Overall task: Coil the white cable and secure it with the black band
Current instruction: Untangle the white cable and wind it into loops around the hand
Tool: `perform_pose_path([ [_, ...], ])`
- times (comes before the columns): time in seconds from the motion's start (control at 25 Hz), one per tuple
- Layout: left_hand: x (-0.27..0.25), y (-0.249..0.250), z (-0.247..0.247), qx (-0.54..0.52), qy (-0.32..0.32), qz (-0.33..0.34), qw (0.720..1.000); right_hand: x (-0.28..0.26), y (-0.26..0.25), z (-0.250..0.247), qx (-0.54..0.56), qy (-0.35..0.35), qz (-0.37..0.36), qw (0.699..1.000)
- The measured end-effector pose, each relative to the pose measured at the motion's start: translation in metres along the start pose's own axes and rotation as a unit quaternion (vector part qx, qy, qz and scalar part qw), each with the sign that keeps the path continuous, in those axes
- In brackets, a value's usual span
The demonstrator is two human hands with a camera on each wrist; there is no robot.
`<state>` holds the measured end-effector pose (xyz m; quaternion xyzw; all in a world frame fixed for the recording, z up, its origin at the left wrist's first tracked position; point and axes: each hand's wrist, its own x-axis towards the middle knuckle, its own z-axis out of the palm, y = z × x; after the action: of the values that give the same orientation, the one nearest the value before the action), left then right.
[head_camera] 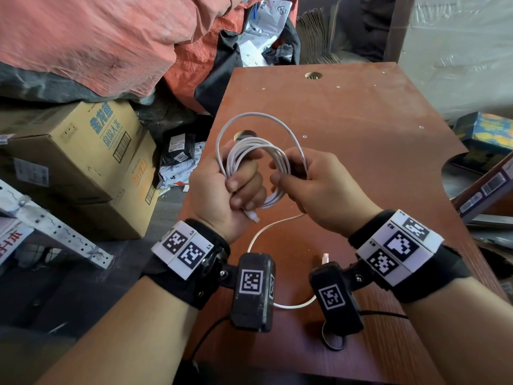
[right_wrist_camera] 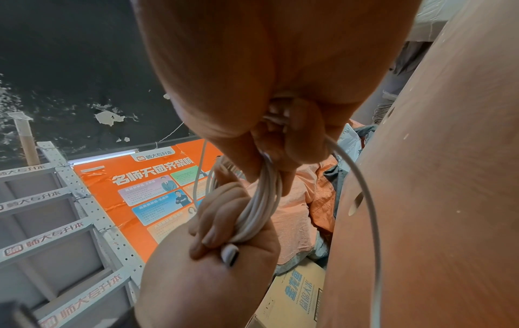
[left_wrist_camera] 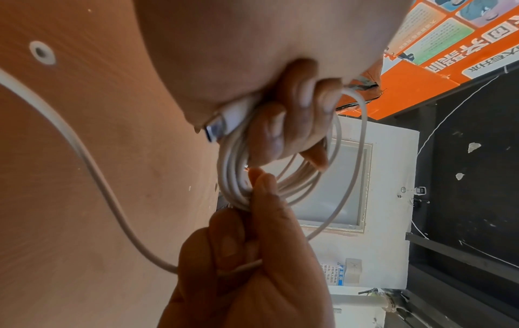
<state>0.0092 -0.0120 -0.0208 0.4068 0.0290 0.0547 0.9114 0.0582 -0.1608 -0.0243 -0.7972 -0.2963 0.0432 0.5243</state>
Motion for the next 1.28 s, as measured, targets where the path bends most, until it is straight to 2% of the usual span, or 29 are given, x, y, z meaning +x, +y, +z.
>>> perform_pose_path([
  [0.16,0.004,0.005,-0.007,0.018,0.022,-0.001,1.0,-0.001,-0.002,-0.006,0.051,0.01,0.036,0.998],
  [0.36,0.004,0.01,-0.008,0.036,0.04,-0.007,0.999,0.006,0.005,-0.014,0.084,0.111,0.054,0.989],
  [0.44,0.004,0.011,-0.008,0.022,0.046,-0.01,0.999,0.005,0.004,-0.014,0.089,0.119,0.062,0.987],
  [0.64,0.006,0.017,-0.014,-0.035,0.049,-0.014,0.998,0.0,0.001,-0.013,-0.009,0.084,0.022,0.996],
  [0.8,0.006,0.021,-0.016,-0.046,0.042,-0.005,0.998,-0.004,-0.001,-0.01,-0.055,0.042,0.029,0.997],
  [1.08,0.006,0.018,-0.01,-0.029,0.097,0.03,0.994,-0.01,-0.002,-0.002,-0.046,-0.075,0.041,0.995],
  [1.28,0.008,0.018,-0.012,-0.058,0.109,0.042,0.991,-0.008,0.003,-0.002,-0.162,-0.093,0.001,0.982],
])
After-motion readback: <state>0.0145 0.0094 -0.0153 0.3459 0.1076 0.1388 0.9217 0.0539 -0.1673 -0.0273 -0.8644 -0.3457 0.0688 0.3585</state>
